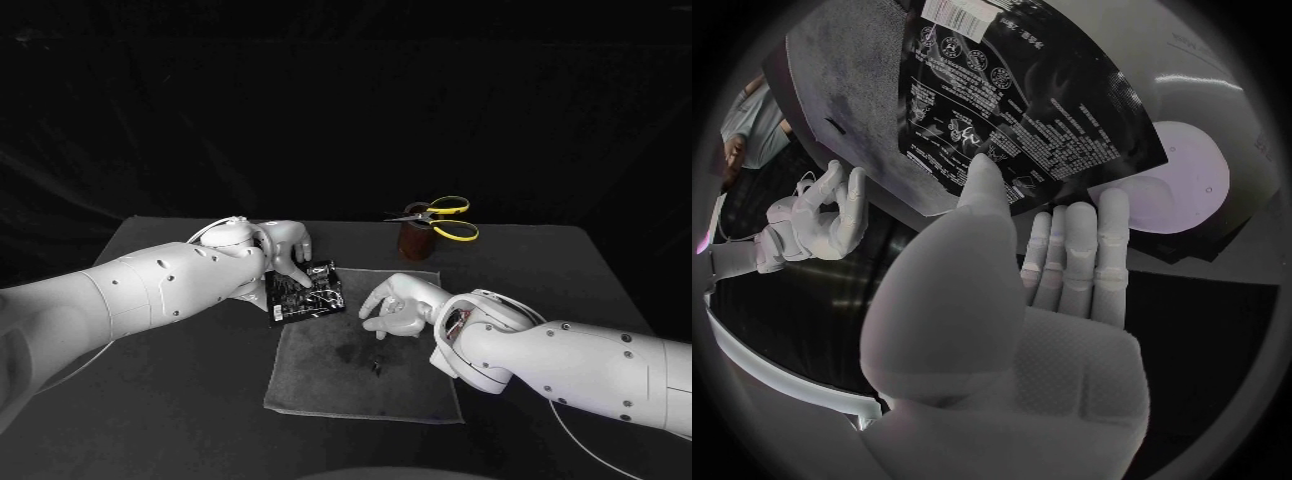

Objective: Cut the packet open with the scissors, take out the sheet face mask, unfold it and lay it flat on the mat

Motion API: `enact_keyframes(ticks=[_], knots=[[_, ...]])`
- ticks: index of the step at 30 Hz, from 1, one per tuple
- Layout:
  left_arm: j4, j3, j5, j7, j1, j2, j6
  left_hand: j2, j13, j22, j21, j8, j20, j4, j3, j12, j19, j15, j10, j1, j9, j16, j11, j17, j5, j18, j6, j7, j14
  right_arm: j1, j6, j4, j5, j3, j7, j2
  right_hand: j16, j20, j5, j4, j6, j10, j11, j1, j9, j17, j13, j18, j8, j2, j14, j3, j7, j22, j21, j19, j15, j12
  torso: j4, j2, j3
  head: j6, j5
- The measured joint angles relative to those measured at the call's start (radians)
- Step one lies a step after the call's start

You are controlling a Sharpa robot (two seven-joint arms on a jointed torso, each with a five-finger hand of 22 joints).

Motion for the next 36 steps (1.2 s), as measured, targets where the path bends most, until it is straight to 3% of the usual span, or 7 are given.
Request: enact_keyframes(ticks=[4,9,17,25,36], knots=[[0.0,-0.003,-0.023,-0.003,-0.002,0.002,-0.011,0.015,0.016,0.009,0.012,0.029,0.0,-0.002,0.011,0.043,0.0,-0.007,0.002,0.015,0.007,0.024,-0.008,-0.002,0.0,0.011,0.009,-0.009,0.015,0.0,0.001,0.0,0.0,0.0,0.0,0.0,0.0,0.0,0.0,0.002,0.0,0.0,0.0,0.0,0.001,0.001,0.007,0.0,0.0,0.0,0.0,0.002,0.0,0.002,0.0,0.0,0.0,0.004,0.0001,0.0,0.0,-0.001,0.0],[0.0,-0.007,-0.046,-0.007,-0.004,0.004,-0.026,0.043,0.031,0.016,0.03,0.057,-0.009,-0.004,0.029,0.084,0.002,-0.017,0.019,0.043,0.013,0.053,-0.025,-0.001,-0.001,0.012,0.021,-0.021,0.046,0.0,0.001,-0.001,-0.001,0.0,0.0,0.001,0.006,0.0,0.0,0.006,0.0,-0.003,-0.003,0.0,0.003,0.003,0.021,-0.001,0.004,0.0,0.0,0.006,0.0,0.004,0.0,0.0,0.0,0.01,-0.0004,0.0,0.0003,-0.001,0.001],[0.002,-0.009,-0.061,-0.007,-0.007,0.004,-0.048,0.084,0.025,0.062,0.075,0.069,-0.029,-0.006,0.044,0.096,0.044,-0.033,0.071,0.084,0.011,0.101,-0.04,0.1,-0.004,0.011,0.067,-0.033,0.148,0.0,0.002,-0.001,-0.001,0.0,0.0,0.0,0.006,0.0,0.004,0.01,0.0,-0.007,0.0,0.0,0.004,0.002,0.038,-0.001,0.004,0.0,0.0,0.01,0.0,0.006,0.004,0.0,0.0,0.016,-0.0009,0.0,0.0004,-0.001,0.0],[0.009,-0.011,-0.062,-0.003,-0.01,-0.001,-0.071,0.15,-0.015,0.11,0.115,0.046,-0.046,-0.002,0.077,0.028,0.093,-0.052,0.154,0.154,-0.007,0.123,-0.055,0.17,0.0,0.008,0.116,-0.041,0.223,0.0,0.001,0.0,-0.001,0.0,0.0,-0.003,0.01,0.0,0.004,0.014,0.001,-0.007,0.0,0.004,0.006,0.002,0.048,-0.001,0.004,0.004,-0.002,0.014,-0.001,0.005,0.004,0.0,0.002,0.021,-0.0009,0.0,0.0005,-0.001,-0.001],[0.016,-0.015,-0.045,0.015,-0.016,-0.016,-0.115,0.182,-0.064,0.125,0.134,0.005,-0.058,-0.002,0.137,-0.077,0.107,-0.061,0.254,0.219,-0.028,0.122,-0.073,0.163,0.004,0.007,0.193,-0.052,0.243,0.0,0.001,-0.001,0.001,0.0,0.001,-0.006,0.01,0.0,0.008,0.019,0.002,-0.01,-0.004,0.004,0.007,-0.002,0.063,-0.002,0.008,0.004,-0.002,0.019,-0.002,0.002,0.004,0.0,0.002,0.027,-0.0009,0.0,0.0005,0.0,-0.001]])
